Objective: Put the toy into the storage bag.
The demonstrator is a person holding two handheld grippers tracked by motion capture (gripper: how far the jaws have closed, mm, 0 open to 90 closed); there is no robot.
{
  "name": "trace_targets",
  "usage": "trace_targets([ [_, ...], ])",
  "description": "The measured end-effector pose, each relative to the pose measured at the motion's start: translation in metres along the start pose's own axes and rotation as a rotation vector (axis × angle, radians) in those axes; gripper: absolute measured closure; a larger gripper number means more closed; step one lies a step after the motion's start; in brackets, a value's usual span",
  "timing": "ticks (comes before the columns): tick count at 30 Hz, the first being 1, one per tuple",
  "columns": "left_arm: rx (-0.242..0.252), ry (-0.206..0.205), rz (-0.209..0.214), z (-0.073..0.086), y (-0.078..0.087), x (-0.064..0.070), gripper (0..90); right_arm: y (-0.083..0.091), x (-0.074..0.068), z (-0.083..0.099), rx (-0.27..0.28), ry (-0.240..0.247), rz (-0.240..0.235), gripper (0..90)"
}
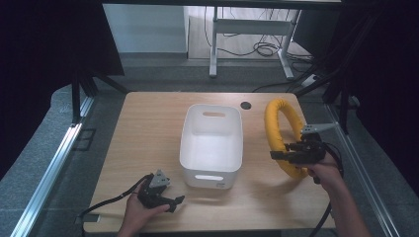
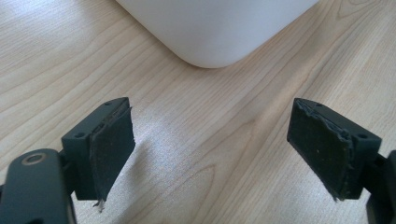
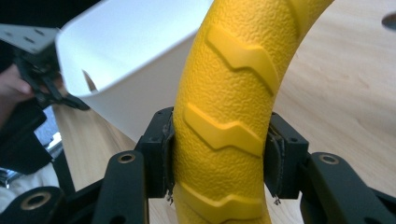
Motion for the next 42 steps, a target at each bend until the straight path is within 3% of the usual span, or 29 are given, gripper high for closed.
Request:
trace_targets([
  [10,0.000,-0.004,-0.002,0.000,0.000,0.000,15.0,0.011,-0.003,-0.017,0.103,0.005,0.006,51.2],
  [24,0.000,-0.005,-0.002,0.000,0.000,0.000,15.0,0.012,-0.010,-0.028,0.161,0.016,0.011,51.0],
  [33,0.006,-0.002,-0.005,-0.001,0.002,0.000,15.0,0.013,-0.015,-0.035,0.236,0.013,0.030,50.9],
  [42,0.011,0.004,-0.007,-0.001,0.002,-0.001,15.0,0.011,-0.022,-0.043,0.304,0.011,0.084,50.8],
])
Point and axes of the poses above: each handheld gripper's, and its own axes: y roughly backward along the jaws, z roughly out of its underside, x roughly to its right, the point moved 8 cm from there along -y, roughly forward along the jaws, and after that the axes turned 15 degrees about y, right-handed, at the moved point
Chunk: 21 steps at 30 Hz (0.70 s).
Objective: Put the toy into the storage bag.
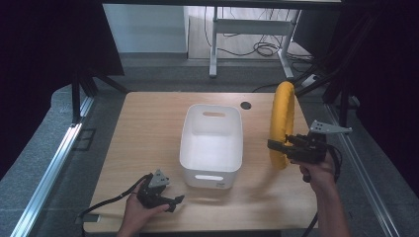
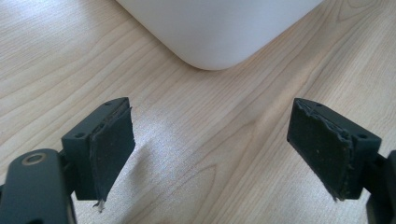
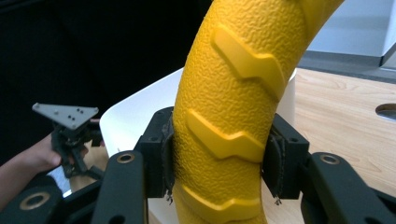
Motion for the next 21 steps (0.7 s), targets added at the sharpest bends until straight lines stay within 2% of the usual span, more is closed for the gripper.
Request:
trace_targets([
  [3,0.000,0.003,0.002,0.000,0.000,0.000,15.0,-0.003,-0.001,-0.005,0.035,-0.009,0.053,50.6],
  [6,-0.004,0.001,0.003,0.001,-0.001,0.001,15.0,-0.007,-0.006,-0.010,0.052,0.021,0.122,50.7],
  [9,-0.004,-0.002,0.003,0.001,0.000,0.001,15.0,-0.011,-0.012,-0.015,0.081,0.033,0.166,50.6],
  [15,-0.003,-0.004,0.003,0.000,0.001,0.000,15.0,-0.018,-0.021,-0.023,0.160,0.018,0.212,50.3],
  [21,-0.006,-0.004,0.004,0.001,0.000,0.000,15.0,-0.023,-0.030,-0.028,0.182,0.042,0.246,50.3],
])
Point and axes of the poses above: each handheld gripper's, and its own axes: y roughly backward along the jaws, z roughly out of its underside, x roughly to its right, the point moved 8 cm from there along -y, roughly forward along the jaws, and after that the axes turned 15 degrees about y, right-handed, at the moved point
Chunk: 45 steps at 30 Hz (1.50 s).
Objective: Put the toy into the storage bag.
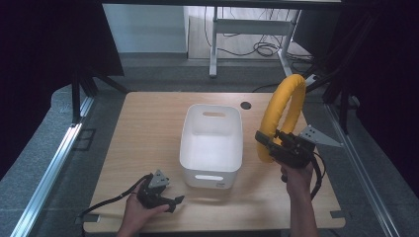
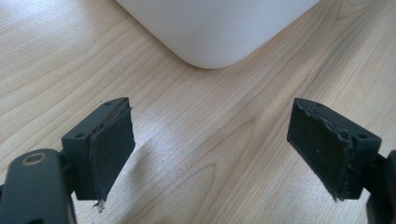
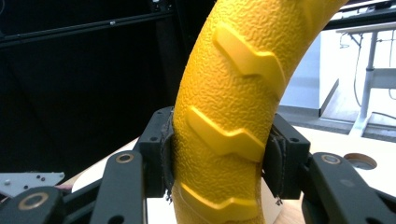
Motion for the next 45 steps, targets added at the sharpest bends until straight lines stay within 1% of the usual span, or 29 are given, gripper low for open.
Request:
trace_targets([
  [6,-0.001,0.000,0.001,0.000,0.000,0.000,15.0,-0.003,-0.004,-0.003,0.025,0.000,0.041,50.3],
  [9,-0.005,-0.001,0.003,0.001,-0.001,0.000,15.0,-0.003,-0.004,-0.006,0.043,0.013,0.067,50.3],
  [14,-0.008,-0.001,0.002,0.001,-0.002,0.000,15.1,-0.006,-0.008,-0.013,0.071,0.011,0.100,50.2],
  [20,-0.007,-0.004,0.000,0.001,-0.001,0.000,15.1,-0.010,-0.011,-0.016,0.101,0.021,0.142,50.1],
  [25,-0.008,-0.004,0.000,0.001,-0.002,0.000,15.1,-0.011,-0.011,-0.018,0.104,0.031,0.161,50.1],
  [29,-0.009,-0.004,0.000,0.001,-0.002,0.000,15.1,-0.010,-0.011,-0.022,0.114,0.033,0.169,50.1],
  [32,-0.009,-0.004,-0.001,0.001,-0.002,0.000,15.1,-0.010,-0.012,-0.028,0.130,0.040,0.163,50.0],
  [40,-0.009,-0.006,-0.002,0.001,-0.001,0.000,15.1,-0.009,-0.021,-0.054,0.162,0.098,0.157,50.1],
  [45,-0.009,-0.004,-0.001,0.001,-0.001,0.000,15.0,-0.013,-0.028,-0.067,0.174,0.114,0.143,50.0],
])
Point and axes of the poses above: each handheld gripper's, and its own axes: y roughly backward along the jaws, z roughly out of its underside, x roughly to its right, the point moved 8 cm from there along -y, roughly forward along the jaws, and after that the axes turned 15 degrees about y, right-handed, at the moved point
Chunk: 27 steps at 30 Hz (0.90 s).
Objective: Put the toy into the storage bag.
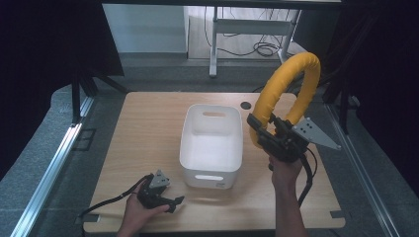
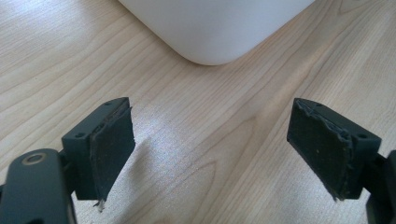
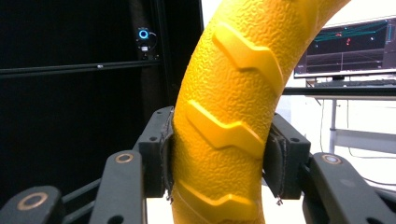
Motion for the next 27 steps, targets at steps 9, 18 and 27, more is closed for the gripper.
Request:
trace_targets([
  [9,-0.001,-0.001,0.000,0.000,0.000,0.000,15.0,-0.013,-0.012,-0.017,0.026,0.014,-0.024,50.0],
  [18,-0.002,-0.003,-0.002,0.000,0.000,0.000,15.1,-0.025,-0.024,-0.023,0.029,0.017,-0.047,50.0],
  [27,-0.010,-0.009,-0.005,0.001,0.000,-0.001,15.1,-0.039,-0.037,-0.025,0.028,0.016,-0.073,49.9],
])
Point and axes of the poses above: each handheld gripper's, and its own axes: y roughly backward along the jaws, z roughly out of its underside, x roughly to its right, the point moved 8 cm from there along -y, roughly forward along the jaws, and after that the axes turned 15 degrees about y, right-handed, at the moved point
